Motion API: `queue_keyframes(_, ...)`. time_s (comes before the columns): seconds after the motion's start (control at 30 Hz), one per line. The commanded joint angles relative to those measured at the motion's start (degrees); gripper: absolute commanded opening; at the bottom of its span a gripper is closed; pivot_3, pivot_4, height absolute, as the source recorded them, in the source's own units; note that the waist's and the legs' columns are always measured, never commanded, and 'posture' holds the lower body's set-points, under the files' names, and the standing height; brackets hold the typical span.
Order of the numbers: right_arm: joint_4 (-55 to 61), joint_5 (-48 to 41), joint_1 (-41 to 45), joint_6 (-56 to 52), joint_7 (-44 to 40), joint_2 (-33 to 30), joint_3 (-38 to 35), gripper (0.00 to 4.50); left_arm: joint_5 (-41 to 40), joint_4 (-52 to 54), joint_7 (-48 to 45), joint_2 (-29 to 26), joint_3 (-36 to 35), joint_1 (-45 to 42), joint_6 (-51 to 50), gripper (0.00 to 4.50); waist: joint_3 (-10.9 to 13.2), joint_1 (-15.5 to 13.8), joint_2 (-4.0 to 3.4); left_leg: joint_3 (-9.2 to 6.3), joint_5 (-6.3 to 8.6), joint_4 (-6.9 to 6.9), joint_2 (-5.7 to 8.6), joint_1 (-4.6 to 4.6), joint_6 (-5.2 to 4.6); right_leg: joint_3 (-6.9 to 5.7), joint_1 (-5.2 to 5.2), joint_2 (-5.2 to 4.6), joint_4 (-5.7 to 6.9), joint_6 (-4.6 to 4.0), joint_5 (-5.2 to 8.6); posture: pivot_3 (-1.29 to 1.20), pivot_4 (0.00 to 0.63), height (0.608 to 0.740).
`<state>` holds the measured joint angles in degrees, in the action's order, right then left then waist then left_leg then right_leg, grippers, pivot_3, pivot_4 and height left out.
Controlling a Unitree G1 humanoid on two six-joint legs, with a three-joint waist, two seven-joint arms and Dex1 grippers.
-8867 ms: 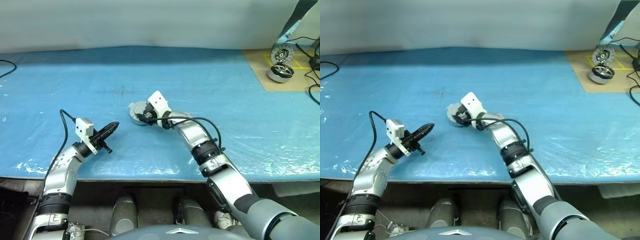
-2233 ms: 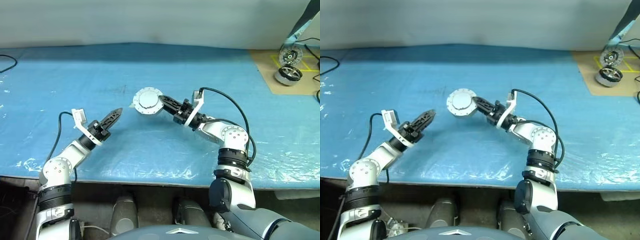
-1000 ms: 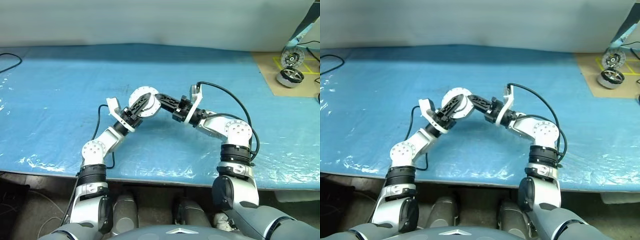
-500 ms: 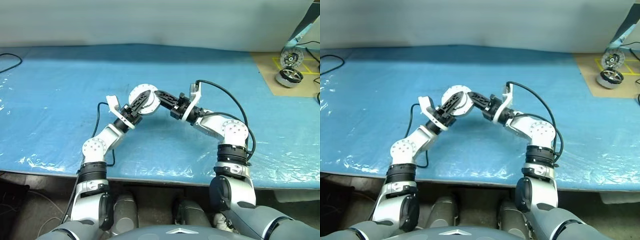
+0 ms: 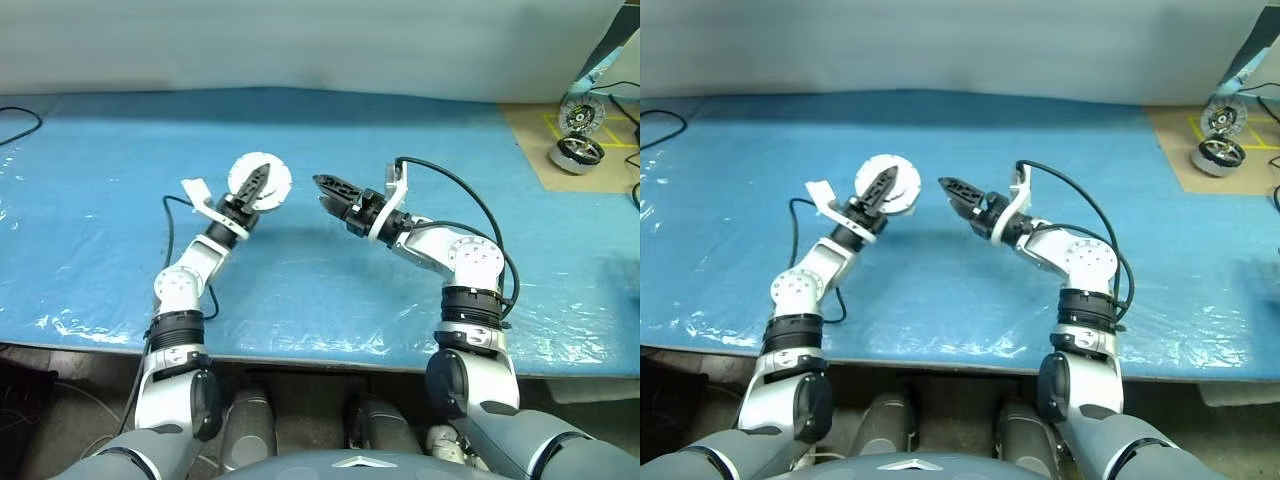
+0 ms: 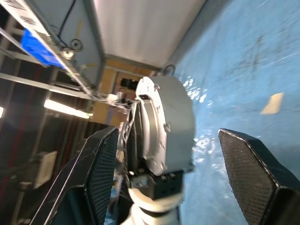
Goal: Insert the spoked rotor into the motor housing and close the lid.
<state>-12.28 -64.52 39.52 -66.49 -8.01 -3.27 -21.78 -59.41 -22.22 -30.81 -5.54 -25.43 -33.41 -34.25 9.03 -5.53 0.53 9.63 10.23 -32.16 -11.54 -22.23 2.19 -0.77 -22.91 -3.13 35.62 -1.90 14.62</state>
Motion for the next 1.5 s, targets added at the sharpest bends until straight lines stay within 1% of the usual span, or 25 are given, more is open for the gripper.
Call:
queue_keyframes(0.03, 5.53, 10.73, -2.90, 5.69, -2.33, -4.60, 8.23, 3.57, 5.52, -4.95, 1.11, -3.86, -2.84, -2.57, 9.18, 2.53, 0.00, 0.03, 0.00, -0.02, 0.00, -0.01, 0.00, 0.00, 0.00, -0.02, 0.02, 0.00, -0.01, 0.00, 0.00, 0.00, 0.150, 0.740)
queue_keyframes(0.17, 8.82, 11.59, -5.07, 6.70, -5.40, -5.42, 9.96, 3.57, 10.49, -12.75, 0.56, -6.13, -2.34, -3.46, 12.76, 2.53, 0.01, -0.02, 0.01, -0.19, 0.00, 0.03, 0.01, -0.09, 0.01, -0.16, 0.06, 0.02, -0.17, 0.01, 0.00, 0.00, 0.150, 0.740)
queue_keyframes(0.37, 8.45, 13.58, -5.00, 7.66, -6.47, -4.60, 11.08, 3.57, 14.24, -17.67, -0.83, -7.11, -2.07, -4.76, 13.97, 2.53, 0.03, -0.35, 0.05, -0.91, 0.00, -0.29, 0.06, -0.72, 0.00, -0.68, 0.01, -0.02, -0.17, 0.01, 0.00, 0.00, 0.150, 0.740)
queue_keyframes(0.53, 8.54, 14.28, -5.34, 7.55, -6.58, -3.91, 11.14, 3.57, 16.20, -22.13, -0.71, -7.95, -3.47, -5.85, 15.73, 2.53, 0.03, -0.19, 0.05, -1.05, 0.00, -0.49, 0.05, -0.72, 0.00, -0.69, 0.04, -0.05, 0.02, 0.00, 0.00, 0.00, 0.150, 0.740)
queue_keyframes(0.6, 8.70, 14.69, -5.66, 7.50, -6.71, -3.63, 11.22, 3.59, 16.75, -22.85, -1.08, -8.73, -3.49, -5.75, 15.76, 3.18, 0.03, -0.13, 0.05, -1.06, 0.00, -0.51, 0.04, -0.69, 0.00, -0.69, 0.07, -0.05, 0.05, 0.00, -0.01, 0.00, 0.150, 0.740)
queue_keyframes(0.7, 8.44, 15.26, -5.94, 7.52, -7.25, -3.38, 11.40, 3.59, 19.00, -22.52, -0.44, -10.48, -3.03, -5.29, 17.48, 4.03, 0.03, 0.11, 0.05, -1.06, 0.00, -0.51, 0.03, -0.57, 0.00, -0.69, 0.16, -0.05, 0.06, 0.00, -0.01, 0.00, 0.150, 0.740)
queue_keyframes(0.77, 8.50, 15.54, -6.03, 7.47, -7.67, -3.20, 11.61, 3.59, 20.01, -22.89, 0.23, -11.98, -3.64, -5.25, 19.05, 4.03, 0.03, 0.24, 0.05, -1.07, 0.00, -0.48, -0.01, -0.40, 0.00, -0.68, 0.28, -0.05, 0.06, -0.01, -0.01, 0.00, 0.150, 0.740)
queue_keyframes(0.93, 8.47, 16.17, -6.19, 7.54, -8.47, -2.64, 11.87, 3.59, 21.34, -22.87, -0.38, -15.89, -4.87, -4.30, 21.49, 4.03, 0.03, -0.01, 0.05, -1.08, 0.00, -0.48, -0.02, -0.43, 0.00, -0.68, 0.28, -0.07, 0.01, -0.01, -0.01, 0.00, 0.150, 0.740)
queue_keyframes(1.07, 8.98, 17.63, -6.36, 8.38, -9.58, -2.90, 12.72, 3.59, 21.92, -16.48, -2.34, -18.27, -4.22, -1.08, 21.92, 4.03, 0.03, 0.00, 0.05, -1.08, 0.00, -0.46, -0.04, -0.43, 0.00, -0.69, 0.29, -0.09, 0.00, -0.01, -0.01, 0.00, 0.150, 0.740)
queue_keyframes(1.2, 12.25, 24.44, -7.05, 15.39, -9.21, -4.62, 15.65, 3.59, 23.31, -0.50, -4.36, -18.07, -0.38, 5.10, 21.70, 4.03, 0.03, -0.09, 0.04, -1.06, 0.00, -0.44, -0.13, -0.44, 0.01, -0.71, 0.29, -0.18, 0.00, -0.01, 0.00, 0.00, 0.150, 0.740)
queue_keyframes(1.27, 14.49, 33.30, -8.07, 22.09, -7.10, -7.46, 19.97, 3.59, 23.82, 8.42, -2.46, -16.96, 1.71, 7.27, 21.16, 4.03, 0.04, -0.24, 0.04, -1.04, 0.00, -0.45, -0.13, -0.46, 0.01, -0.73, 0.28, -0.19, 0.00, -0.01, 0.00, 0.00, 0.150, 0.740)
queue_keyframes(1.37, 17.77, 43.45, -11.03, 29.57, -4.15, -10.93, 24.45, 3.59, 25.94, 22.10, 1.26, -14.21, 7.15, 10.87, 20.10, 4.03, 0.03, -0.38, 0.04, -1.02, 0.00, -0.46, -0.11, -0.46, 0.01, -0.76, 0.39, -0.23, -0.06, -0.01, 0.00, 0.00, 0.150, 0.740)
queue_keyframes(1.4, 18.51, 46.00, -11.93, 31.25, -3.39, -11.70, 25.53, 3.59, 26.04, 24.73, 2.58, -13.34, 8.07, 11.73, 19.40, 4.03, 0.04, -0.32, 0.04, -1.01, 0.00, -0.45, -0.10, -0.43, 0.01, -0.76, 0.45, -0.23, -0.13, 0.00, 0.00, 0.00, 0.150, 0.740)
queue_keyframes(1.5, 20.95, 55.30, -16.20, 35.84, 1.69, -13.94, 27.93, 3.59, 30.45, 31.27, 3.69, -11.18, 13.83, 16.69, 20.91, 4.03, 0.03, 0.24, 0.04, -1.00, 0.00, -0.35, -0.09, -0.22, 0.01, -0.70, 0.54, -0.22, -0.17, 0.00, 0.00, 0.00, 0.150, 0.740)
